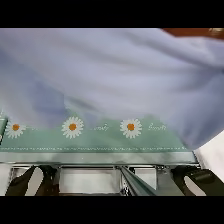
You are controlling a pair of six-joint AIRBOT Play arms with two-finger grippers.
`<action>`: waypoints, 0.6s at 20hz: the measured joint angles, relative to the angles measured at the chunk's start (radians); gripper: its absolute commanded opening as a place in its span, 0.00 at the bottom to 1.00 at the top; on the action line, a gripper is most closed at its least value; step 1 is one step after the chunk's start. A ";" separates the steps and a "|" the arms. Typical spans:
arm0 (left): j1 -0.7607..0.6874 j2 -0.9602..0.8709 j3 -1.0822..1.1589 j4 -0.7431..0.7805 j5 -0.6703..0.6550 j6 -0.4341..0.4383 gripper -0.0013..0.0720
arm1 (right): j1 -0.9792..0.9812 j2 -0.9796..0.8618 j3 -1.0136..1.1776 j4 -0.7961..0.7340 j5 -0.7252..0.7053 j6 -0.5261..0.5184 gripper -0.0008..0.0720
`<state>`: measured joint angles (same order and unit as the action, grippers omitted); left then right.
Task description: Fold the shirts.
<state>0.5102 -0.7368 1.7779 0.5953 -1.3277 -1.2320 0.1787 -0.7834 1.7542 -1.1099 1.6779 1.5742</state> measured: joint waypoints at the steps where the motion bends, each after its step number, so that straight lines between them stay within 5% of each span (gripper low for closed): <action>1: -0.025 0.010 -0.054 0.019 -0.019 -0.006 0.05 | 0.000 0.023 -0.085 0.005 0.002 0.005 0.04; 6: -0.193 0.003 -0.439 0.079 0.000 -0.004 0.05 | 0.000 0.076 -0.557 0.022 -0.142 0.013 0.04; 12: -0.389 -0.193 -0.732 0.126 0.348 0.012 0.05 | -0.005 -0.137 -0.835 0.011 -0.578 0.032 0.04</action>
<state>0.1211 -0.9295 1.0458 0.7216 -0.9802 -1.2198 0.1738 -0.9203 0.9188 -1.0985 1.1004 1.6062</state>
